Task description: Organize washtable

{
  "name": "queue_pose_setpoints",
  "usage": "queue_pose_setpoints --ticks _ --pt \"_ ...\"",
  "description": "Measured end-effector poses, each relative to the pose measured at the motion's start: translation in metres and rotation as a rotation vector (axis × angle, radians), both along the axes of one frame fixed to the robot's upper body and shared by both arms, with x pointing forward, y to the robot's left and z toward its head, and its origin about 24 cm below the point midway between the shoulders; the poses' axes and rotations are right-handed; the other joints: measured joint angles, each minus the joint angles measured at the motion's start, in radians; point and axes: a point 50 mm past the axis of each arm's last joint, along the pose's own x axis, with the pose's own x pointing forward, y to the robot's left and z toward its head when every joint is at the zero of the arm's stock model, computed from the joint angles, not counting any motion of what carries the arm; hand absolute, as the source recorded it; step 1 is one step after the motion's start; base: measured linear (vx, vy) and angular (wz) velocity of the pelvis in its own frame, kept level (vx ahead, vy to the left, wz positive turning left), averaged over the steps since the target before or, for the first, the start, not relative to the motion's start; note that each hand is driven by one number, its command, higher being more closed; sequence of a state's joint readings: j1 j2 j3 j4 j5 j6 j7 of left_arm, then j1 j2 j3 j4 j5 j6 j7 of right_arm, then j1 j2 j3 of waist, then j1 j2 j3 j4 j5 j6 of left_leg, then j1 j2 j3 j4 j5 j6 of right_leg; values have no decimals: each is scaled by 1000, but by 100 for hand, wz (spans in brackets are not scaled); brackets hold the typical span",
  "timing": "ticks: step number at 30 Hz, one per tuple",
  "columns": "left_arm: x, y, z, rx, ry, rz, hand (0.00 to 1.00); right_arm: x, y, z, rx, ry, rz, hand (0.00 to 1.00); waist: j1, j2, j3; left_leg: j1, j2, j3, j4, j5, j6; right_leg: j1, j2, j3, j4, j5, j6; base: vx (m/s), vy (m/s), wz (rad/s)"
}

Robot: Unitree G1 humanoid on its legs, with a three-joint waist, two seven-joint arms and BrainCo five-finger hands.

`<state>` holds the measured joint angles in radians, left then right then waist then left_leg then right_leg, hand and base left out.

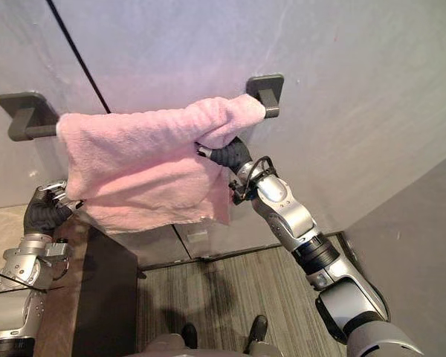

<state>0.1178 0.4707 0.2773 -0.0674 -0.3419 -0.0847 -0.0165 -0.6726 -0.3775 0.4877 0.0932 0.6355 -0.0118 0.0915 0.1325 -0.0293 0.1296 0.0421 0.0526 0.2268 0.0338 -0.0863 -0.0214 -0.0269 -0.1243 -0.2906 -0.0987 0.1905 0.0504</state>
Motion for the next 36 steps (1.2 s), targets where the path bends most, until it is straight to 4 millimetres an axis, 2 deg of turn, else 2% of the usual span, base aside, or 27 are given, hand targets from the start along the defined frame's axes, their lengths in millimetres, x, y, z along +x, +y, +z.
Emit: queue_pose_setpoints --ticks 5,13,28,31,36 --pt "-3 -3 -8 -39 8 17 100 0 9 -1 -5 5 21 100 22 -11 -8 -3 0 -9 0 3 1 3 -2 -10 0 0 0 -22 4 8" --pt "-8 -6 -17 -78 24 38 100 7 14 -17 -57 56 7 100 21 -11 -8 3 -2 -24 -31 27 -5 2 0 -14 0 0 0 -22 -4 5" --pt "-9 -10 -21 -100 26 21 100 14 -18 -40 49 164 -140 100 4 -8 -9 38 -23 -24 -104 73 -8 7 -16 -18 0 -15 3 -22 3 1" --pt "-9 -10 -21 -100 29 16 100 14 -20 -45 82 200 -141 100 -9 -9 -10 50 -28 -24 -128 81 -10 22 -19 -25 0 -25 16 -56 11 8" --pt "-9 -11 -22 -99 34 3 100 13 -21 -49 128 253 -131 100 -9 -14 -19 52 -28 -19 -127 82 -8 21 -19 -22 0 -25 16 -5 1 1"
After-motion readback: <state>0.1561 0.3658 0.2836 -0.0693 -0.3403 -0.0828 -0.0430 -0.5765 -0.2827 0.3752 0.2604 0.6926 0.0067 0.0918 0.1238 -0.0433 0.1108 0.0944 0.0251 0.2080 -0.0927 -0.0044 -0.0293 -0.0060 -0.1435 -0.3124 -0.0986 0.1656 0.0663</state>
